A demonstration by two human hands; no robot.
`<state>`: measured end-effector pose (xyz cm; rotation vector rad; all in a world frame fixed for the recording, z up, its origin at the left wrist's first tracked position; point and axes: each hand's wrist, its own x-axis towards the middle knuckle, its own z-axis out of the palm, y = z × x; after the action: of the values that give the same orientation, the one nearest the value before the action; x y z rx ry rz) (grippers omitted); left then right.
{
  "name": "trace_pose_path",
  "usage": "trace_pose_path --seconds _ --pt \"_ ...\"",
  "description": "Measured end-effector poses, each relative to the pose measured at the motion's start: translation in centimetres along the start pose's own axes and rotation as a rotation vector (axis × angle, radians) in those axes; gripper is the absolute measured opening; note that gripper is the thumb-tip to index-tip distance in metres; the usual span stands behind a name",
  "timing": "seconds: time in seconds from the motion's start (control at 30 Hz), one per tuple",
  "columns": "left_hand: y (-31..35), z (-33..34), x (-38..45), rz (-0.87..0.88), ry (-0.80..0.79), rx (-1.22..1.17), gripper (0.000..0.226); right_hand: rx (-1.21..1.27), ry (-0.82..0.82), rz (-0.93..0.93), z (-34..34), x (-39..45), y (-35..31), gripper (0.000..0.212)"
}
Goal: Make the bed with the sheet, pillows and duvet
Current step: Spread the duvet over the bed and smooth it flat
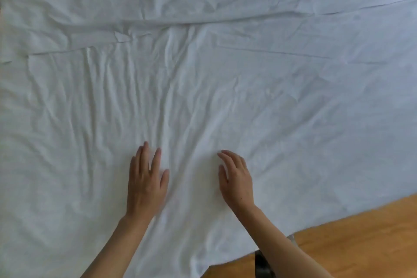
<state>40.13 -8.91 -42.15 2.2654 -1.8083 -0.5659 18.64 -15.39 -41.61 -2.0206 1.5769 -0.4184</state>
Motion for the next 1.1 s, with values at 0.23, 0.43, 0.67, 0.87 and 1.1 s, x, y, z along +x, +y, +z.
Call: trace_pose_path --seconds 0.23,0.43,0.67,0.87,1.1 --pt "9.4 3.7 20.6 -0.103 0.260 -0.017 0.046 -0.124 0.096 -0.113 -9.7 18.8 15.4 0.039" --pt "11.0 2.1 32.1 -0.057 0.289 0.097 0.041 -0.254 0.007 -0.252 -12.5 34.2 19.0 0.028" --pt "7.4 0.3 39.2 -0.006 0.262 0.267 0.050 -0.414 0.090 -0.360 -10.3 43.5 16.7 0.042" --pt "6.0 -0.9 42.9 0.056 0.316 0.306 0.043 -0.475 0.143 -0.365 -10.1 47.2 16.4 0.047" --pt "5.1 -2.5 45.3 0.024 0.410 0.290 0.024 -0.537 0.162 -0.335 -10.2 50.6 15.5 0.031"
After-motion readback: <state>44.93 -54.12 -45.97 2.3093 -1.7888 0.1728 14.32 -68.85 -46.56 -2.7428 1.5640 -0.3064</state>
